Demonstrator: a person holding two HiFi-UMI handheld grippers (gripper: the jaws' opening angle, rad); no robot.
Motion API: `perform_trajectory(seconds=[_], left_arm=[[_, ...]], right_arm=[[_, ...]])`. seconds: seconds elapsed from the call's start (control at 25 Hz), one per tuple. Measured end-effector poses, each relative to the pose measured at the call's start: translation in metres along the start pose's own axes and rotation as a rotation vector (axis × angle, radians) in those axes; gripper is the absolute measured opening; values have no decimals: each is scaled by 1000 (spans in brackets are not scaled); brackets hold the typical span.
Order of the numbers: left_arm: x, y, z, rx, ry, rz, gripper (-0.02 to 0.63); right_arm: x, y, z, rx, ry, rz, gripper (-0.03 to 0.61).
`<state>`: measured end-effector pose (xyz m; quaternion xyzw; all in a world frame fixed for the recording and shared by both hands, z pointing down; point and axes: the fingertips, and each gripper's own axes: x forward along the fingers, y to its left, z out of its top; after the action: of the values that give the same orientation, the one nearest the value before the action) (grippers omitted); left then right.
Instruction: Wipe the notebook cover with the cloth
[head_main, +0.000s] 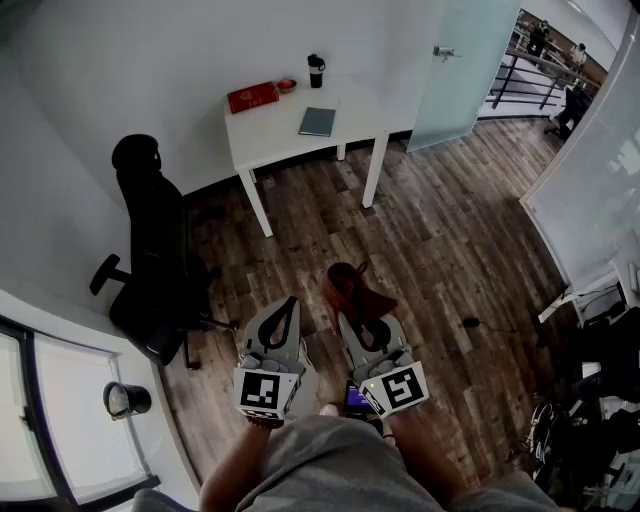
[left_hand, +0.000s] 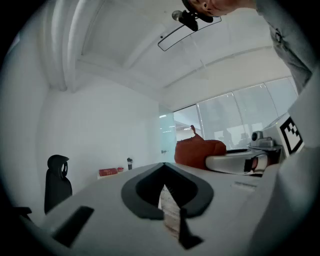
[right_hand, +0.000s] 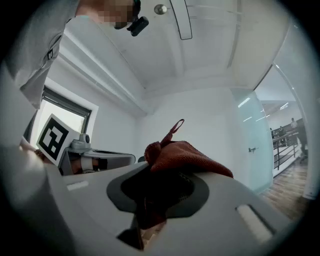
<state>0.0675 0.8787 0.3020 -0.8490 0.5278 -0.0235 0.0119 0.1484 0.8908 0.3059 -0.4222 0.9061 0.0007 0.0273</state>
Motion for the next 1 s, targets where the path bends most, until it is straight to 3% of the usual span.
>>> perform_trajectory(seconds=[0.44,0.72,1.0], left_arm=[[167,128,-17,-53,1,-31,0],[271,189,-24,-65,24,-88,18],[390,209,-36,-28,36,-86,21]], right_arm=[[174,-93,-10,38,76,125,98],[256,-185,-22,70,96,27,100],[324,-287,-51,128,102,29,100]])
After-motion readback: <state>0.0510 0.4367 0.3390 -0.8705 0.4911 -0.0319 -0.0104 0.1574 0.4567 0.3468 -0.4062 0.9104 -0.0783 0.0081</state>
